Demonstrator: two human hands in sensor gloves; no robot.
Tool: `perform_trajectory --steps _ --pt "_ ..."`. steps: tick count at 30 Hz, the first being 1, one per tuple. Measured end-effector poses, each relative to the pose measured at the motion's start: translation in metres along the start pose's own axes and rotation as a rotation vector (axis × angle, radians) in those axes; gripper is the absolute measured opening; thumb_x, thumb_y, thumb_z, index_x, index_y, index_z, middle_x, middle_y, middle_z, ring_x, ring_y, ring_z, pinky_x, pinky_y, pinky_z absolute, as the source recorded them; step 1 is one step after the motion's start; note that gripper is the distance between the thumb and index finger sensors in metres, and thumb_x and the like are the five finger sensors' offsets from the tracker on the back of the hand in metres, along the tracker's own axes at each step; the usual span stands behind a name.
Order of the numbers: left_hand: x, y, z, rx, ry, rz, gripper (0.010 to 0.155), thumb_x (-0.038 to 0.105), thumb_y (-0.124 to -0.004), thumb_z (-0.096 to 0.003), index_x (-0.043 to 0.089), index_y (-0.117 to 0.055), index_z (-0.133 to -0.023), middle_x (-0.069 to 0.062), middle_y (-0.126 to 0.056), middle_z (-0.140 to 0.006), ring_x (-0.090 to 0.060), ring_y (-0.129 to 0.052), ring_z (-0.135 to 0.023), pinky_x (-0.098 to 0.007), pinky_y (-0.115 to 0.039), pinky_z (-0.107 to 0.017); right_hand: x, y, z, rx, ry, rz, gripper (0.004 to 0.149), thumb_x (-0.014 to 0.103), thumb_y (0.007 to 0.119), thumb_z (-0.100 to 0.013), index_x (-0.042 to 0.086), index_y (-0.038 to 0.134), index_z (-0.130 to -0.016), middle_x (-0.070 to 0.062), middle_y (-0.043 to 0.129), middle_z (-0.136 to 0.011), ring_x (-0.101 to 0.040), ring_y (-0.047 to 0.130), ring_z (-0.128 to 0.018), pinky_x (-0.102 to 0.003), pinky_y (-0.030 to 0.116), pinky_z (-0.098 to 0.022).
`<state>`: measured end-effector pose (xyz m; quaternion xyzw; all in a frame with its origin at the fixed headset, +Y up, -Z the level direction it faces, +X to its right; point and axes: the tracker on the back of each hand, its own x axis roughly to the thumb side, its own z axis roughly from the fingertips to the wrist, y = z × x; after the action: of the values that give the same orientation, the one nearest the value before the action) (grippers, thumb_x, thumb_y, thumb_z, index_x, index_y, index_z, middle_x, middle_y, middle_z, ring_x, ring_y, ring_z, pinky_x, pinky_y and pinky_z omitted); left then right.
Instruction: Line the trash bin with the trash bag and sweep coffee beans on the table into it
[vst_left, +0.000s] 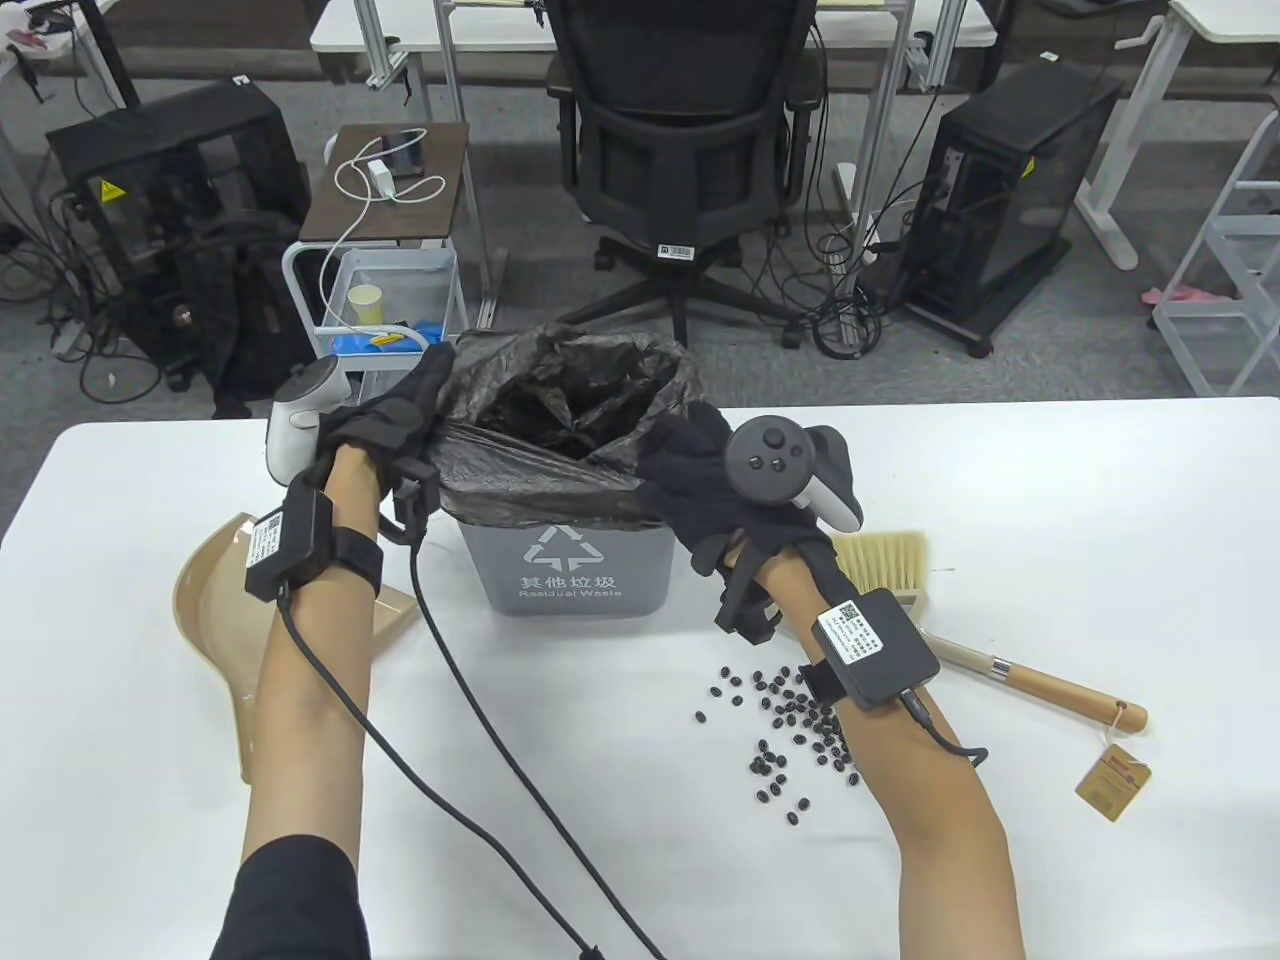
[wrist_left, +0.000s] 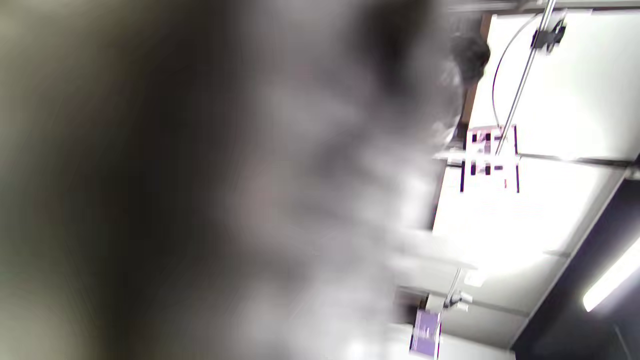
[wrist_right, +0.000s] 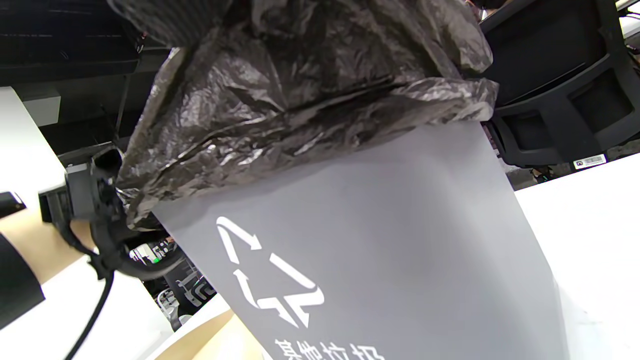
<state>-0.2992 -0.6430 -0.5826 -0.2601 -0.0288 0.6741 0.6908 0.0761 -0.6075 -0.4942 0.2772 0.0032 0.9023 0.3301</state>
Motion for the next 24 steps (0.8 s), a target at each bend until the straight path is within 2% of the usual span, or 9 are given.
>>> perform_trajectory --steps 7,10,12,16,21,24 --pt "-0.031 0.002 0.005 0.003 0.022 -0.035 0.086 0.073 -0.036 -0.0561 0.02 -0.029 -0.123 -0.012 -0.031 -0.133 -0.047 -0.026 -0.118 -0.069 -0.016 -0.08 0.001 0.0 0.0 0.003 0.013 0.007 0.05 0.05 0.064 -0.053 0.022 0.07 -0.095 -0.005 0.04 -0.118 -0.038 0.012 -0.104 -0.051 0.023 -0.075" --pt "-0.045 0.001 0.013 0.024 0.01 -0.081 0.085 0.072 -0.037 -0.0567 0.018 -0.034 -0.122 -0.013 -0.035 -0.132 -0.046 -0.025 -0.117 -0.068 -0.014 -0.079 0.0 0.002 0.001 -0.001 0.019 -0.01 0.05 0.05 0.064 -0.053 0.023 0.07 -0.095 -0.004 0.039 -0.118 -0.038 0.011 -0.104 -0.051 0.023 -0.075" --pt "-0.047 -0.001 0.022 0.047 -0.033 -0.084 0.084 0.071 -0.039 -0.0581 0.017 -0.032 -0.122 -0.014 -0.033 -0.131 -0.045 -0.024 -0.117 -0.067 -0.013 -0.079 0.0 0.002 0.001 0.004 0.022 -0.021 0.05 0.05 0.064 -0.053 0.023 0.069 -0.095 -0.003 0.037 -0.119 -0.037 0.01 -0.104 -0.051 0.022 -0.075" --pt "-0.038 -0.005 0.055 0.131 -0.196 -0.129 0.083 0.069 -0.044 -0.0598 0.017 -0.023 -0.121 -0.014 -0.026 -0.131 -0.044 -0.023 -0.117 -0.068 -0.015 -0.079 -0.005 0.005 0.001 0.0 0.014 -0.085 0.049 0.05 0.064 -0.054 0.024 0.067 -0.096 -0.001 0.032 -0.119 -0.036 0.007 -0.104 -0.051 0.022 -0.075" --pt "-0.009 -0.013 0.098 0.265 -0.427 -0.144 0.082 0.068 -0.05 -0.0613 0.021 -0.018 -0.12 -0.009 -0.02 -0.131 -0.041 -0.02 -0.118 -0.07 -0.017 -0.079 -0.01 0.008 0.002 -0.014 0.022 -0.175 0.049 0.049 0.065 -0.054 0.024 0.067 -0.096 0.002 0.028 -0.119 -0.033 0.003 -0.104 -0.051 0.021 -0.075" --pt "0.011 -0.024 0.107 0.226 -0.473 -0.187 0.08 0.067 -0.053 -0.0607 0.023 -0.023 -0.12 -0.006 -0.023 -0.132 -0.04 -0.021 -0.119 -0.07 -0.018 -0.079 -0.009 0.008 0.003 -0.008 0.027 -0.171 0.049 0.049 0.065 -0.054 0.025 0.067 -0.096 0.002 0.028 -0.119 -0.032 0.003 -0.104 -0.052 0.022 -0.075"
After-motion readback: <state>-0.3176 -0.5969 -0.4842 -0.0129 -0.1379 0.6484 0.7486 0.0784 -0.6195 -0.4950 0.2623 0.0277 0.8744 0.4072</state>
